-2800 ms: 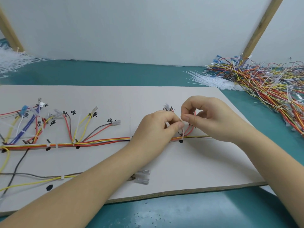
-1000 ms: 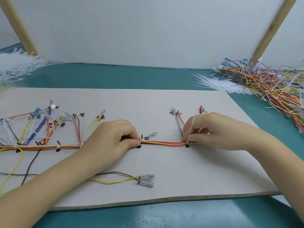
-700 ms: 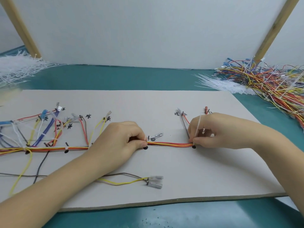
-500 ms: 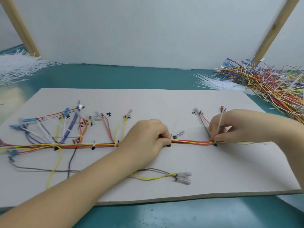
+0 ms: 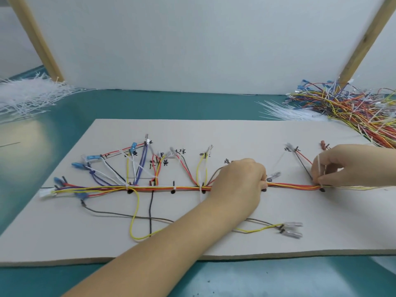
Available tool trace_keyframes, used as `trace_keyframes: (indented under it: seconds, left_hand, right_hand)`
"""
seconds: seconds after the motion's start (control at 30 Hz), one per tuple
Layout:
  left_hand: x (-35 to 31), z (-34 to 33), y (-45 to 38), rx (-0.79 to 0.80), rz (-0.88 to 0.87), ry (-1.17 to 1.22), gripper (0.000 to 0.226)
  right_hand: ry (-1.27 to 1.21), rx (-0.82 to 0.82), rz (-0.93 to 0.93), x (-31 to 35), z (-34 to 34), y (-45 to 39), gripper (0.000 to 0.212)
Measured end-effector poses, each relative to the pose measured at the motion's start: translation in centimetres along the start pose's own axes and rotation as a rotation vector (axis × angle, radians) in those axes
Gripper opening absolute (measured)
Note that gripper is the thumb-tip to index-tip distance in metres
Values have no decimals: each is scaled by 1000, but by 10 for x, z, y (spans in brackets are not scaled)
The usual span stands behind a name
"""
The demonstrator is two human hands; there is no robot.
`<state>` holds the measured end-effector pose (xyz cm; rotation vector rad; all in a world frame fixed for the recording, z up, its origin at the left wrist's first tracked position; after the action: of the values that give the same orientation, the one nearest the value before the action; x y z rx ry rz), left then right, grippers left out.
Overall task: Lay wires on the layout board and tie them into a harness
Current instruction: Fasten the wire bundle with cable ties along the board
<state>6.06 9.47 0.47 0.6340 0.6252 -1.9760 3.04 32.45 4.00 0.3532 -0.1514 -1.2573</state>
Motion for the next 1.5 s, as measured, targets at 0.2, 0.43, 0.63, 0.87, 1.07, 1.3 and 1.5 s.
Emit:
trace_keyframes:
  seconds: [0.2, 0.43, 0.63, 0.87, 1.07, 1.3, 1.5]
  left_hand:
    - [-13, 71, 19, 92, -183, 183, 30]
    - [97, 178, 13, -331, 236, 196, 18]
    - [155, 154, 15, -181, 377, 294, 28]
    - [158, 159, 24, -99, 287, 419, 28]
    - [161, 162, 20, -40, 287, 384, 30]
    - [166, 164, 17, -44, 248, 330, 25]
    - [165, 165, 20, -66, 269, 246, 30]
  right_hand:
    - [-417, -745, 25, 20, 22, 4, 24]
    - [-543, -661, 296, 122, 46, -17, 18]
    - [-776, -517, 233, 144, 34, -63, 26]
    - [-885, -531, 20, 111, 16, -82, 30]
    - [-764, -482, 62, 115, 10, -86, 27]
    - [-702, -468, 76, 117, 10, -85, 29]
    - [-659, -474, 70, 117, 9, -85, 26]
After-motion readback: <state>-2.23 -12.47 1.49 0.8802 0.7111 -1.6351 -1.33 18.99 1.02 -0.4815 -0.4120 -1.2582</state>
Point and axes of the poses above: each hand's wrist, its own y-axis away from the middle knuckle, its own z-axis out of the back of the hand, x = y × z, the point moved 1 cm from there along -y, towards the middle knuckle, and after that the axes turned 13 degrees about y, right-handed, at the moved point
